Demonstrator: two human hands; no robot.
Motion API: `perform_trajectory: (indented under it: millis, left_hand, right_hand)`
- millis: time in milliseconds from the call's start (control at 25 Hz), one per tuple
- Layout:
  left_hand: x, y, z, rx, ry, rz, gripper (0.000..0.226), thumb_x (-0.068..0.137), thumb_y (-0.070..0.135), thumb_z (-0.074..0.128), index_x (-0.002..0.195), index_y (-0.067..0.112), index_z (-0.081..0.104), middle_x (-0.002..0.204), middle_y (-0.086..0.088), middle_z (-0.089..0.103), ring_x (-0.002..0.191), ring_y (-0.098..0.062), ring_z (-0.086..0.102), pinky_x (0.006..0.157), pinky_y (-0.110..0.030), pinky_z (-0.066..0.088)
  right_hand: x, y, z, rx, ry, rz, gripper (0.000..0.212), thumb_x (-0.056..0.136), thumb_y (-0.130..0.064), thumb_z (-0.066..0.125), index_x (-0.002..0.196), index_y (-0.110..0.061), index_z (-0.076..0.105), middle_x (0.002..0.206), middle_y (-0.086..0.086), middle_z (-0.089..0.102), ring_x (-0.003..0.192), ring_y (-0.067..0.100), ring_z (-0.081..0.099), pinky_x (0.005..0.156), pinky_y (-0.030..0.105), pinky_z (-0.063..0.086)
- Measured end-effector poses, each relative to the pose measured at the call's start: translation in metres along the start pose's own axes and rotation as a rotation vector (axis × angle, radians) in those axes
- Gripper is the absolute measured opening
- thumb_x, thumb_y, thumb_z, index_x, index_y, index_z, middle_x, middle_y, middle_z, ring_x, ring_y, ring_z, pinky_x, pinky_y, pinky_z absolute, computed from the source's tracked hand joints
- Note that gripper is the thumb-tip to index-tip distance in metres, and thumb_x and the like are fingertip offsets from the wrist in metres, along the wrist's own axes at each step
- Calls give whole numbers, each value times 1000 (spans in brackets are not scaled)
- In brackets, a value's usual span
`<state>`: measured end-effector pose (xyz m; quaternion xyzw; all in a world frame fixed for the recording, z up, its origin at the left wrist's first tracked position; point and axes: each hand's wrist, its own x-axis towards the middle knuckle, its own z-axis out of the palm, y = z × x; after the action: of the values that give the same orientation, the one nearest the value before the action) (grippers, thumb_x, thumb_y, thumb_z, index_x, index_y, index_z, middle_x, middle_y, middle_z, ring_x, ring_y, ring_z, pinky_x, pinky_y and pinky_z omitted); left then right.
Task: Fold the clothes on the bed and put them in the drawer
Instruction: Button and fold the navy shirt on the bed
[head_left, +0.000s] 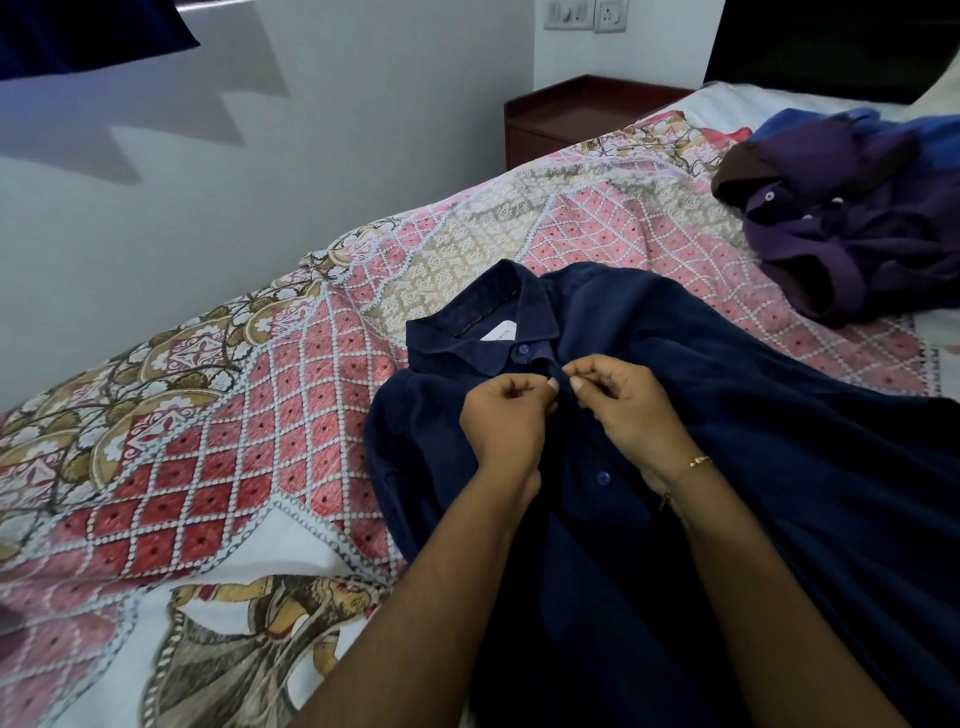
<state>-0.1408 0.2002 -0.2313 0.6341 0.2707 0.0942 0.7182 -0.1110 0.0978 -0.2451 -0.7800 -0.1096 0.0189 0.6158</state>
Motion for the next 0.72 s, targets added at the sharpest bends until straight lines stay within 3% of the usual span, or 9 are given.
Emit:
perform_trajectory:
  millis: [80,160,240,400,560,640,720]
  left_hand:
    - [-3,2,3,-73,-14,-25,19,80,0,65,65,10,67,67,-5,67,68,-15,64,71,-24,55]
    - [-3,3,4,-134,-28,-32,17,80,8,68,64,9,66,66,-5,68,67,-13,65,71,-24,56]
    - [-3,0,4,-99,-40,-11,15,79,16,73,68,7,67,72,-8,70,70,-14,66,74,-26,56]
    - [-3,-5,3,14,-28,44,14,85,7,66,71,9,65,71,-5,66,68,-12,61,71,-24,53]
    - [2,-4,-3,401,-56,354,13,86,9,64,74,11,60,65,8,56,59,-1,50,60,-13,42]
    - [5,-4,-4,479,-68,429,13,86,9,64,75,13,58,66,10,55,60,0,50,60,-12,41]
    - [4,-6,-4,345,-85,324,17,88,8,61,72,11,56,68,4,57,63,-6,52,63,-18,45]
  right_hand:
    - [0,1,2,-4,47,-11,21,90,1,53,85,-18,62,72,-7,59,57,-8,55,57,6,42]
    - [1,3,4,-81,104,-52,16,87,0,58,89,-13,67,78,-2,60,68,1,58,66,15,47]
    - [1,6,6,-187,137,-109,12,83,-1,63,93,-5,70,88,4,59,76,15,61,72,22,52]
    - [0,7,8,-133,144,-70,6,83,-4,65,86,-5,70,88,9,67,76,19,64,72,25,55]
    - [3,7,5,-192,161,-102,3,81,-2,66,80,-1,68,81,9,66,76,27,66,76,41,56]
    - [4,8,7,-215,179,-129,7,82,0,63,77,-3,65,79,6,61,75,27,63,76,43,54]
    - [3,7,7,-109,164,-91,14,85,1,58,75,-8,61,77,3,59,71,16,60,74,33,54]
